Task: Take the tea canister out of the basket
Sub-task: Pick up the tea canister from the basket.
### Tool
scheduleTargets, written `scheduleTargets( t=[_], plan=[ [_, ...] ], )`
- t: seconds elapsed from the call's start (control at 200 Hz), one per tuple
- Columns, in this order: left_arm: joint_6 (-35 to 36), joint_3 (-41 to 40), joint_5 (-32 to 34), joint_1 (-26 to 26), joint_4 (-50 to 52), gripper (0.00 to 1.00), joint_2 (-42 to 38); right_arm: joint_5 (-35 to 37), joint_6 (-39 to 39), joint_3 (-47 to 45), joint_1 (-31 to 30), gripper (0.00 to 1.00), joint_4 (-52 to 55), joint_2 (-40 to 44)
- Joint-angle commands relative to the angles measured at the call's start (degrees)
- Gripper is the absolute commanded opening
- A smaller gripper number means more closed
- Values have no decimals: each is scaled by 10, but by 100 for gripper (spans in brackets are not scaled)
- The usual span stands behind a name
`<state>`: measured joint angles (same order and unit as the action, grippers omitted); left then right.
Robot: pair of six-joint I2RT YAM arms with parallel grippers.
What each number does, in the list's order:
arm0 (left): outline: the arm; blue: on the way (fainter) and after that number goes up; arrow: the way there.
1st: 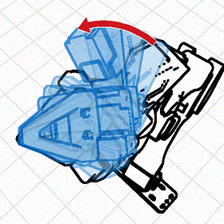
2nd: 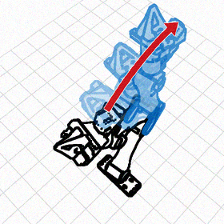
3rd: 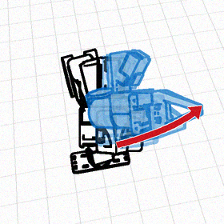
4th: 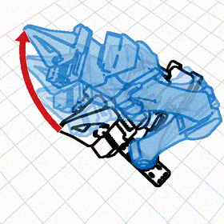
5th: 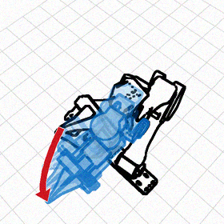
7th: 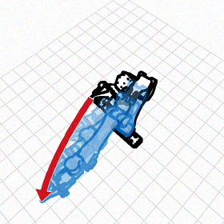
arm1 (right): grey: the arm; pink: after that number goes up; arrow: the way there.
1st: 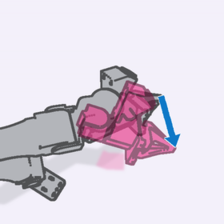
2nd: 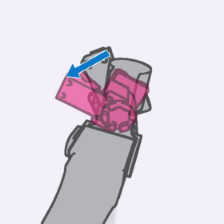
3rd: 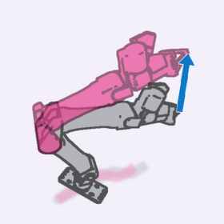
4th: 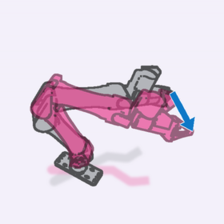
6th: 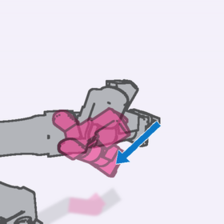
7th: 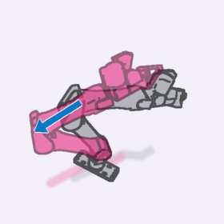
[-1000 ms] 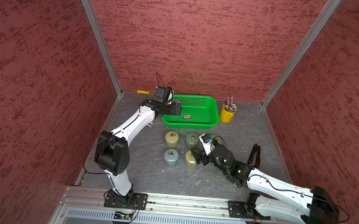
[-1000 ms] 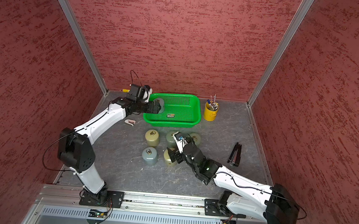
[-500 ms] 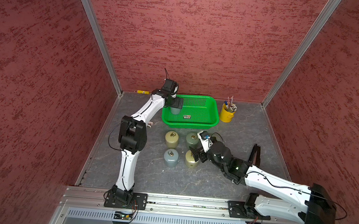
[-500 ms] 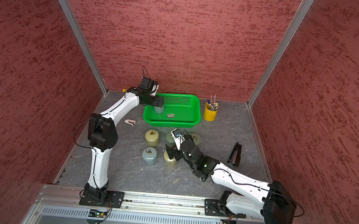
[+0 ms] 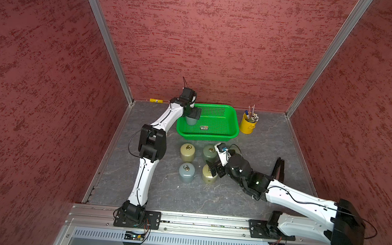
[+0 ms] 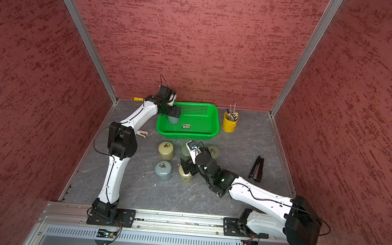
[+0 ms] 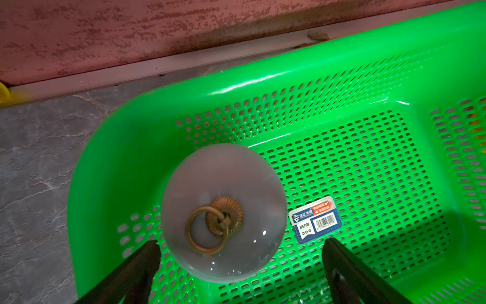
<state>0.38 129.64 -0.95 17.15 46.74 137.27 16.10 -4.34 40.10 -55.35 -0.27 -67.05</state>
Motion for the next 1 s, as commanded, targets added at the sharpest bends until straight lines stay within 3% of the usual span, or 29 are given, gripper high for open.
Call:
scheduleTargets(
  t=[0.0, 0.837, 0.997],
  plan=[
    [5, 28, 2, -10, 7, 100, 20, 2, -9, 26, -5, 99, 6, -5],
    [29, 75, 10, 3, 19, 100, 78, -3, -12, 42, -5, 99, -1, -45],
    [29, 77, 15, 3, 19, 94, 80, -3, -10, 42, -5, 99, -4, -51]
  ],
)
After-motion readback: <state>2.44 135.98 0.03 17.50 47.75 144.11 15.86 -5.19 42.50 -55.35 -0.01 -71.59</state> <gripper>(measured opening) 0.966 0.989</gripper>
